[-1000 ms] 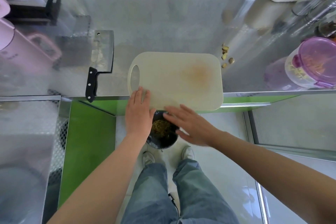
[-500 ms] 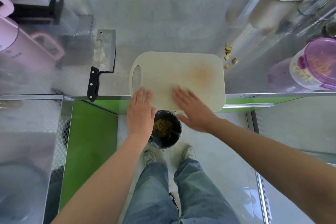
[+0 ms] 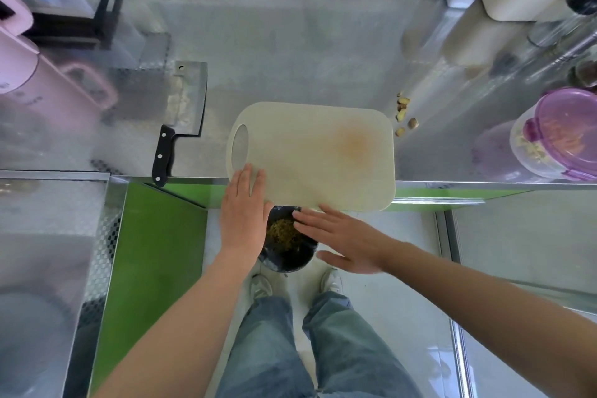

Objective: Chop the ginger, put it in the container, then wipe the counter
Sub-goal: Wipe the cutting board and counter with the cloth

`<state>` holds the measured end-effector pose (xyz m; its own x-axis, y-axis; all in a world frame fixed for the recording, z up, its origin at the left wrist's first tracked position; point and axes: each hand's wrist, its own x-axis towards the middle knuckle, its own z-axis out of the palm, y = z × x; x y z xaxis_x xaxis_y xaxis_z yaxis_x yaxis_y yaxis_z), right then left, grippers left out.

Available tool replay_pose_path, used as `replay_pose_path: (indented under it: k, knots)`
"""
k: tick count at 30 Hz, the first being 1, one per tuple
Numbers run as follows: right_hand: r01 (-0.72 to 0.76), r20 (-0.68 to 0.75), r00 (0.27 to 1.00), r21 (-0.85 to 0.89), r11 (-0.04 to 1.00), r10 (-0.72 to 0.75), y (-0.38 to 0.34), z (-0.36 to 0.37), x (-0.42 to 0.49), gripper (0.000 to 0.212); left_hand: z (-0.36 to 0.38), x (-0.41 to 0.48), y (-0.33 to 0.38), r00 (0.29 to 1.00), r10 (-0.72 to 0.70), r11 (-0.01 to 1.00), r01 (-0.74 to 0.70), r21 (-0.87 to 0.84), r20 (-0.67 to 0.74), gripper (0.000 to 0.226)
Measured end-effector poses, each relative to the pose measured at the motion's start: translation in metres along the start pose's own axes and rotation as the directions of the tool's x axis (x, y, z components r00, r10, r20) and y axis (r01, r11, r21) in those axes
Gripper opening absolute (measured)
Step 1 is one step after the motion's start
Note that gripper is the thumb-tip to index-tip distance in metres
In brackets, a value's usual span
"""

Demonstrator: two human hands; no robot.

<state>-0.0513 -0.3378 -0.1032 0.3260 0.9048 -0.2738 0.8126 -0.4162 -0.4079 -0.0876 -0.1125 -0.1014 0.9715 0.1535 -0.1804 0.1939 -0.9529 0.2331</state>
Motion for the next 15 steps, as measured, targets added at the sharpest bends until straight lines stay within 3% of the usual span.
replay_pose_path:
  k: [2,4,6,8,10,12,15]
  knots:
    - [0.008,-0.073,0.997,0.03,1.0,-0.005,0.006,-0.003,-0.004,0.06,0.001,0.002,0.0,1.0,-0.007,1.0,0.007,0.008,-0.005,0.06]
    - [-0.212,-0.184,0.959,0.042,0.976,0.216,0.019,-0.012,0.0,0.064,0.001,0.005,0.003,1.0,-0.026,1.0,0.026,0.015,-0.007,0.061]
    - [-0.396,-0.208,0.891,0.082,0.915,0.404,0.03,-0.021,0.005,0.07,0.002,0.008,0.008,0.999,-0.053,0.998,0.053,0.019,-0.007,0.061]
    - [-0.31,-0.129,0.941,0.043,0.95,0.313,0.028,-0.018,0.008,0.07,0.003,0.012,0.012,0.997,-0.079,0.997,0.079,0.009,-0.012,0.06]
    - [-0.064,-0.045,0.997,0.045,0.997,0.066,0.019,-0.013,0.004,0.061,0.003,0.015,0.016,0.995,-0.099,0.995,0.099,-0.007,-0.021,0.059]
    - [0.066,-0.046,0.997,0.097,0.993,-0.062,0.018,-0.01,-0.003,0.056,0.002,0.017,0.019,0.993,-0.112,0.994,0.112,-0.012,-0.02,0.058]
    - [-0.08,-0.188,0.976,0.158,0.984,0.11,0.034,-0.019,0.0,0.058,0.003,0.019,0.025,0.991,-0.134,0.991,0.134,-0.025,-0.014,0.059]
